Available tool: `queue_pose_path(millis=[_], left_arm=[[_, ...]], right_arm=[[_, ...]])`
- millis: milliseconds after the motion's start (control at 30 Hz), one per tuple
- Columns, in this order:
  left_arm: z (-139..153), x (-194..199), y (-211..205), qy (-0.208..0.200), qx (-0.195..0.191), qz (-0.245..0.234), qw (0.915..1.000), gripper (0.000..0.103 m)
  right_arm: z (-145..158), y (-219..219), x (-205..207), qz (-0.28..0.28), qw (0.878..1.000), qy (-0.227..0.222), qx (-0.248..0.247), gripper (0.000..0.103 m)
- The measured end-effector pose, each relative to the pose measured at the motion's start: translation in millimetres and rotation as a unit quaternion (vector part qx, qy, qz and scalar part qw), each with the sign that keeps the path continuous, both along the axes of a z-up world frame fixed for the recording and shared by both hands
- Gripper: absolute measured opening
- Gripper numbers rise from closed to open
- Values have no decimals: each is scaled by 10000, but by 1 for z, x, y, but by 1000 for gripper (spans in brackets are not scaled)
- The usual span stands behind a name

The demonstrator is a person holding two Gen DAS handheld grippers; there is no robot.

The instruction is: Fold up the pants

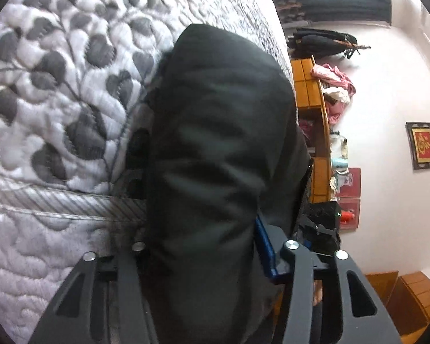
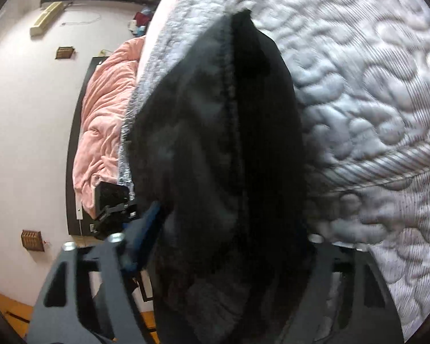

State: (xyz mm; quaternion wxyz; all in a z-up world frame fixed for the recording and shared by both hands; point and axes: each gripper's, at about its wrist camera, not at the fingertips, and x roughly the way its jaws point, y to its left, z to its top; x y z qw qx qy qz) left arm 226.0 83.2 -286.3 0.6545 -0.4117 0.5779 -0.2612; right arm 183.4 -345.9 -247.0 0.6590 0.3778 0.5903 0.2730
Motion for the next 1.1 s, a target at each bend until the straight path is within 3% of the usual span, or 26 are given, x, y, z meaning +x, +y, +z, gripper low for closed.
queue_pose_path(millis=[233, 467, 633, 733, 800, 867, 1000, 1100], left_arm=[[31, 6, 24, -263, 209, 289, 9990, 43], [60, 58, 78, -395, 473, 622, 9962, 43], [58, 108, 116, -240, 616, 752, 9950, 43], [37, 123, 129, 10, 671, 855, 9941, 44], [16, 126, 135, 286, 511, 1005, 9932, 54], [11, 123, 132, 300, 466, 1056, 9929, 59], [28, 106, 143, 138, 880, 1083, 9901, 62], [64, 96, 162, -251, 1341, 1321, 9818, 63]], right_arm=[[51, 43, 37, 427, 9982, -426, -37, 61], [78, 115, 123, 889, 9939, -645, -135, 61], [64, 149, 179, 953, 9943, -476, -79, 61], [34, 158, 204, 839, 9961, -190, -189, 62], [15, 154, 211, 690, 9973, 14, -266, 66], [5, 153, 213, 682, 9970, 67, -373, 72], [16, 147, 207, 798, 9953, -161, -521, 77], [41, 125, 209, 579, 9931, -497, -888, 81]])
